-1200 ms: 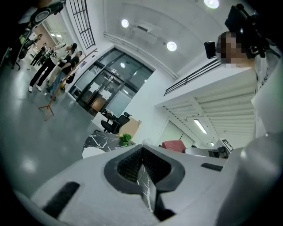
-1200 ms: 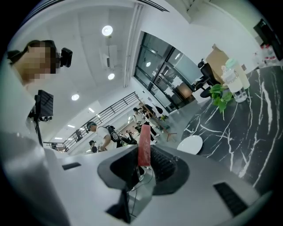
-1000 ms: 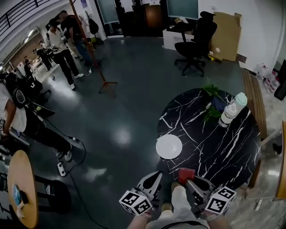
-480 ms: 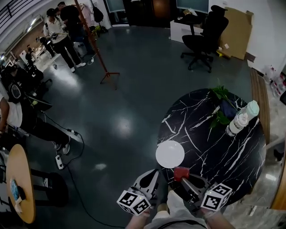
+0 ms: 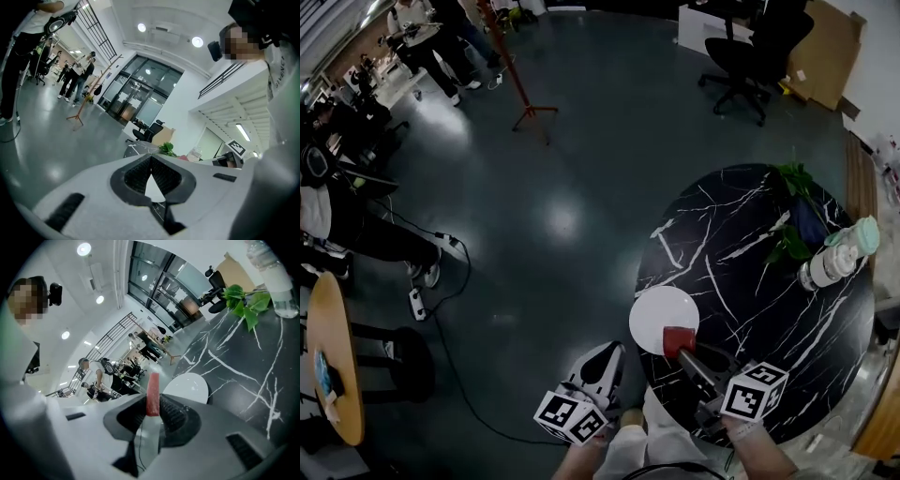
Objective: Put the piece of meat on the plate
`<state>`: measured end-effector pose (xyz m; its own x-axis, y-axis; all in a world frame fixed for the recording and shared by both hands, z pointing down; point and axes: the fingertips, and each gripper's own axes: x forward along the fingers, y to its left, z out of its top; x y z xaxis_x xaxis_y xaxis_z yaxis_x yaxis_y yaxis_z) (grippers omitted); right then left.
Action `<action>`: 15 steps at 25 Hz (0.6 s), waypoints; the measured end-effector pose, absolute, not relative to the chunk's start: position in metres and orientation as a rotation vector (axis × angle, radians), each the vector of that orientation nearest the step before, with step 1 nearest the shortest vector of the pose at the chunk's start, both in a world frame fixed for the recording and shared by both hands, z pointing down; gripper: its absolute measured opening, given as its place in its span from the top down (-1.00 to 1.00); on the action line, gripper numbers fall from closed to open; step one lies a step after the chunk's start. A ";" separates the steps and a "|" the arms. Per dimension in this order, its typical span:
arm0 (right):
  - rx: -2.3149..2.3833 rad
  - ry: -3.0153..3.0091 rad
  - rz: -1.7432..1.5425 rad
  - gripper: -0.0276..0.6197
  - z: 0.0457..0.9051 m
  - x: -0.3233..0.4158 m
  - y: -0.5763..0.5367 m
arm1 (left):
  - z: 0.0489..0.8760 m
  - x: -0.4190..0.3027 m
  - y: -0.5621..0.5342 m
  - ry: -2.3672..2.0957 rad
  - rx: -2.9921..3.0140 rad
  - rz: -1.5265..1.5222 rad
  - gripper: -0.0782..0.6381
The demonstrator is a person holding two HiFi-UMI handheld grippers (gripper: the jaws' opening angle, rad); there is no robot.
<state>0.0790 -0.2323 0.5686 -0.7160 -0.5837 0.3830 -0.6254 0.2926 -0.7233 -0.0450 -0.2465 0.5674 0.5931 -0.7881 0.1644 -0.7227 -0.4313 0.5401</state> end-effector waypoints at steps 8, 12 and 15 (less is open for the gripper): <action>1.112 -2.324 1.475 0.65 0.611 0.063 -0.261 | 0.592 -0.049 -0.255 -1.216 2.203 -0.138 0.76; 1.082 -2.286 1.520 0.65 0.621 0.056 -0.268 | 0.601 -0.049 -0.257 -1.230 2.191 -0.126 0.76; 1.070 -2.268 1.562 0.65 0.626 0.052 -0.273 | 0.607 -0.049 -0.261 -1.246 2.189 -0.123 0.76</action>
